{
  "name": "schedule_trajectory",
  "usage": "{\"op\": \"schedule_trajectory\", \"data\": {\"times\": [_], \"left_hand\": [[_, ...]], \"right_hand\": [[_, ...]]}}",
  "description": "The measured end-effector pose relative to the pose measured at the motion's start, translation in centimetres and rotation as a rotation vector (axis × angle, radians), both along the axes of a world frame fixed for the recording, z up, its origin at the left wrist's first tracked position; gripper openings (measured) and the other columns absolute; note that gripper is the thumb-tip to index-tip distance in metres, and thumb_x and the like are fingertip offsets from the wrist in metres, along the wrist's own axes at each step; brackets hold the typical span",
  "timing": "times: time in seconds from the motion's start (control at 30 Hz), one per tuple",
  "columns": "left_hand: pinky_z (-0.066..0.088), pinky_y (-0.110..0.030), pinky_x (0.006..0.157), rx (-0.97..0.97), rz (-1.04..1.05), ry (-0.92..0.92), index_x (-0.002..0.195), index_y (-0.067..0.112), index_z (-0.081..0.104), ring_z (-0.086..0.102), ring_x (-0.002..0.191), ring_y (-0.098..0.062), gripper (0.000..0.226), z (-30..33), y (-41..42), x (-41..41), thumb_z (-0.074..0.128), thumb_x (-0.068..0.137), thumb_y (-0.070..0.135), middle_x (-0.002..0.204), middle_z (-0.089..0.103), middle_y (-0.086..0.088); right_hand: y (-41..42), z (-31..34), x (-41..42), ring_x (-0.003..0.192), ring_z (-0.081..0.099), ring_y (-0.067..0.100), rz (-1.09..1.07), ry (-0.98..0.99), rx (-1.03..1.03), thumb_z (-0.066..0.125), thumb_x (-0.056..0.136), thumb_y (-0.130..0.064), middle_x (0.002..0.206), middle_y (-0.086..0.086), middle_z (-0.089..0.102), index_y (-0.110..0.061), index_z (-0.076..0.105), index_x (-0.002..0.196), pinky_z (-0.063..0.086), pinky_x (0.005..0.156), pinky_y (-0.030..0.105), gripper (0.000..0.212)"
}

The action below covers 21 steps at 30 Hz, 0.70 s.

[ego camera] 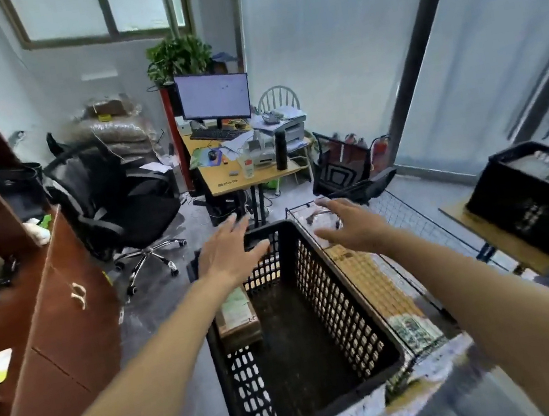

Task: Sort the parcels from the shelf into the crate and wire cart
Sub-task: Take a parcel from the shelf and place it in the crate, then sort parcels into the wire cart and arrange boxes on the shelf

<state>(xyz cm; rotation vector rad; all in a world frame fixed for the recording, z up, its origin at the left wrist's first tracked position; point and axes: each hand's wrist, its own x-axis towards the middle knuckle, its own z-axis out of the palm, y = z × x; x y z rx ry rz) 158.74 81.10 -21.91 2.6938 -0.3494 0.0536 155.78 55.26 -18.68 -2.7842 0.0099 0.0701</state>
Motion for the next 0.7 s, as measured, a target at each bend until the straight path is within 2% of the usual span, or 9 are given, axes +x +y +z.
{"op": "schedule_trajectory", "data": {"times": [0.13, 0.23, 0.4, 0.7], "left_hand": [[0.028, -0.046, 0.122, 0.005, -0.171, -0.107, 0.161, 0.028, 0.024, 0.024, 0.153, -0.023, 0.080, 6.1, -5.4, -5.3, 0.041, 0.096, 0.072, 0.168, 0.022, 0.001], [0.030, -0.046, 0.120, -0.029, -0.292, -0.177, 0.159, 0.028, 0.028, 0.028, 0.151, -0.024, 0.081, 9.2, -9.6, -11.6, 0.043, 0.094, 0.073, 0.166, 0.027, 0.001], [0.025, -0.040, 0.121, -0.085, -0.569, -0.234, 0.160, 0.031, 0.026, 0.024, 0.153, -0.020, 0.082, 12.5, -17.0, -26.1, 0.047, 0.093, 0.073, 0.167, 0.023, 0.005], [0.031, -0.045, 0.119, -0.204, -1.018, -0.284, 0.157, 0.028, 0.034, 0.028, 0.151, -0.023, 0.077, 18.0, -30.7, -54.8, 0.046, 0.094, 0.071, 0.166, 0.028, 0.002]], "right_hand": [[-3.4, 6.2, -9.3, 0.144, 0.040, 0.022, -0.082, -0.117, -0.059, 0.057, 0.094, -0.063, 0.163, -0.006, 0.032, -0.040, 0.027, 0.158, 0.040, 0.112, 0.044, 0.074], [-5.9, 9.5, -18.9, 0.144, 0.040, 0.024, -0.203, -0.168, -0.102, 0.056, 0.096, -0.061, 0.164, -0.004, 0.031, -0.037, 0.026, 0.159, 0.040, 0.112, 0.044, 0.073], [-10.3, 12.7, -38.1, 0.148, 0.034, 0.021, -0.417, -0.233, -0.176, 0.056, 0.095, -0.063, 0.166, -0.007, 0.025, -0.039, 0.024, 0.159, 0.039, 0.114, 0.046, 0.075], [-15.7, 18.6, -73.8, 0.151, 0.030, 0.023, -0.890, -0.203, -0.347, 0.050, 0.096, -0.066, 0.169, -0.005, 0.020, -0.041, 0.020, 0.160, 0.034, 0.119, 0.046, 0.075]]}}
